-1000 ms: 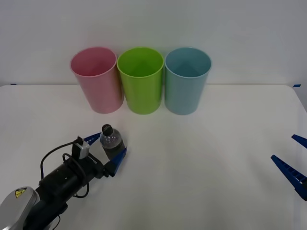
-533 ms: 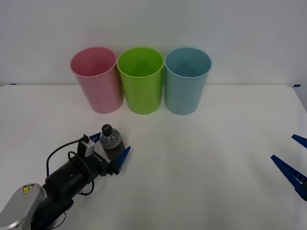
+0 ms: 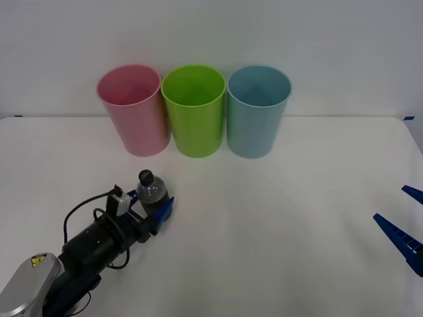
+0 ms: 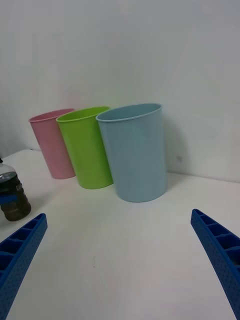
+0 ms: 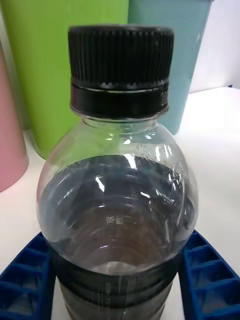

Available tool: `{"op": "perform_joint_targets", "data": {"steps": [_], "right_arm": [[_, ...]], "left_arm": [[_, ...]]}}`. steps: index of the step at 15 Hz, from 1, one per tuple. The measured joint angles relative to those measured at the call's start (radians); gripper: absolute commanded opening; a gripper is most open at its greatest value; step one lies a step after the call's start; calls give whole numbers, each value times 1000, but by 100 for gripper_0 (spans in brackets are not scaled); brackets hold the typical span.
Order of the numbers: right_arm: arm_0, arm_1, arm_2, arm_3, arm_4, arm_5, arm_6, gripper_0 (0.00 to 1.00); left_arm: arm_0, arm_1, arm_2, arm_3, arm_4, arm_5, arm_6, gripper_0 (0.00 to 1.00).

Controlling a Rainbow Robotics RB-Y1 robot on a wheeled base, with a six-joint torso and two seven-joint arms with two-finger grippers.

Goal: Grasp the object on the table and drop it into the matching bin: aluminum can to the light blue bin, PET bottle to the pink bin.

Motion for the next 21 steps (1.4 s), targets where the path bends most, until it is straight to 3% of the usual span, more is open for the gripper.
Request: {"op": "perform_joint_targets", "data": {"steps": [6,12,18,21], "right_arm": [[0,0,0,0,0,0,0,100],[0,0,0,0,0,0,0,100],[0,0,0,0,0,0,0,100],[0,0,0,0,0,0,0,100]], "left_arm": [[3,8,11,-2,29,-18,2,0],[27,78,17,-101,148,-35,49,0],[128,132,105,-393,173,-15,335,0],[134,154,146,-502,151,67,464,0]]}}
